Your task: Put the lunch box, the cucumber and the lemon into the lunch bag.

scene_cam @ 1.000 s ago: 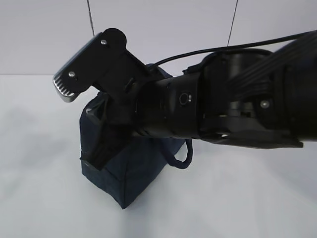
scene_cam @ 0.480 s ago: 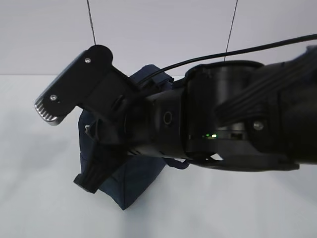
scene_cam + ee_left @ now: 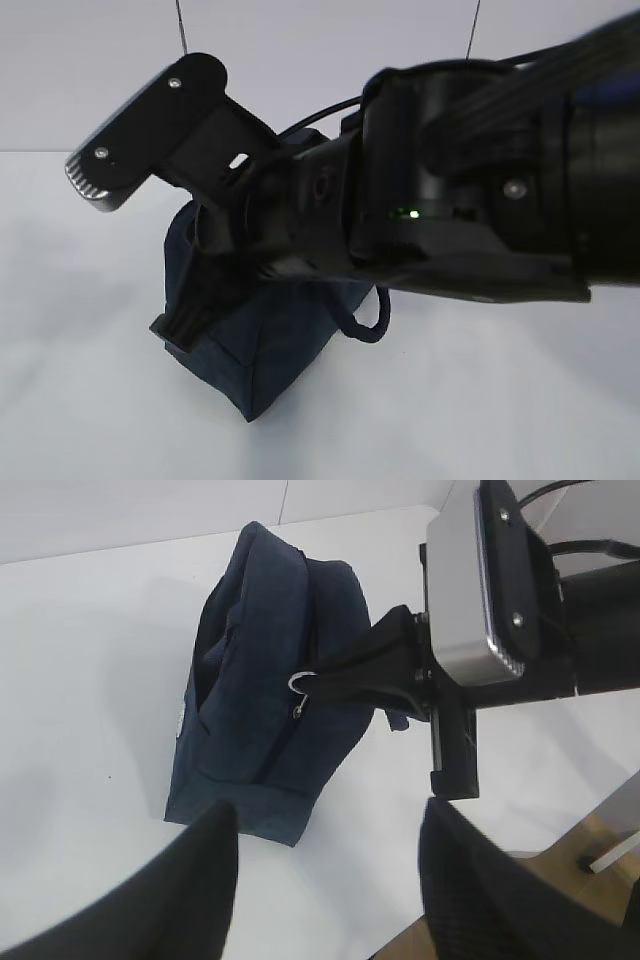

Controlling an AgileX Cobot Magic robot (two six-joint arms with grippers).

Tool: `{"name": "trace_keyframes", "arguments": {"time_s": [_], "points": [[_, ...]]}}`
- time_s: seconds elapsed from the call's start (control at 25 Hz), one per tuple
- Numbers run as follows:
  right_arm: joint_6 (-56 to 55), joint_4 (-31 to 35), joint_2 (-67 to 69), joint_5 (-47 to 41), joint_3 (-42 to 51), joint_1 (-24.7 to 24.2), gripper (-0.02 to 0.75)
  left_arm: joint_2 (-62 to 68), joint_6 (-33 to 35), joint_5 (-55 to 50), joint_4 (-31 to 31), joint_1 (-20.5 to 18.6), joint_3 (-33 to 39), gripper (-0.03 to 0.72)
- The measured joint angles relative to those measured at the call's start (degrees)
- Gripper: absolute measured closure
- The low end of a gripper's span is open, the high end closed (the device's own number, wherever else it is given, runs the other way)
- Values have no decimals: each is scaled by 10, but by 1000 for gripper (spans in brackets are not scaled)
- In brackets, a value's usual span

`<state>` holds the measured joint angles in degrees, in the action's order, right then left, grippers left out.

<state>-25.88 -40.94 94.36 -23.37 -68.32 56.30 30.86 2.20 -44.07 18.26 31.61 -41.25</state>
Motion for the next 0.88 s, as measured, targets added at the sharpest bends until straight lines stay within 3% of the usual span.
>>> {"name": "trace_keyframes", "arguments": {"time_s": [0.48, 0.88], "points": [[231, 245, 19, -136, -88, 1, 718, 0, 0, 0, 0, 0, 0, 284], [288, 290, 68, -266, -207, 1, 718, 0, 0, 0, 0, 0, 0, 284]]}}
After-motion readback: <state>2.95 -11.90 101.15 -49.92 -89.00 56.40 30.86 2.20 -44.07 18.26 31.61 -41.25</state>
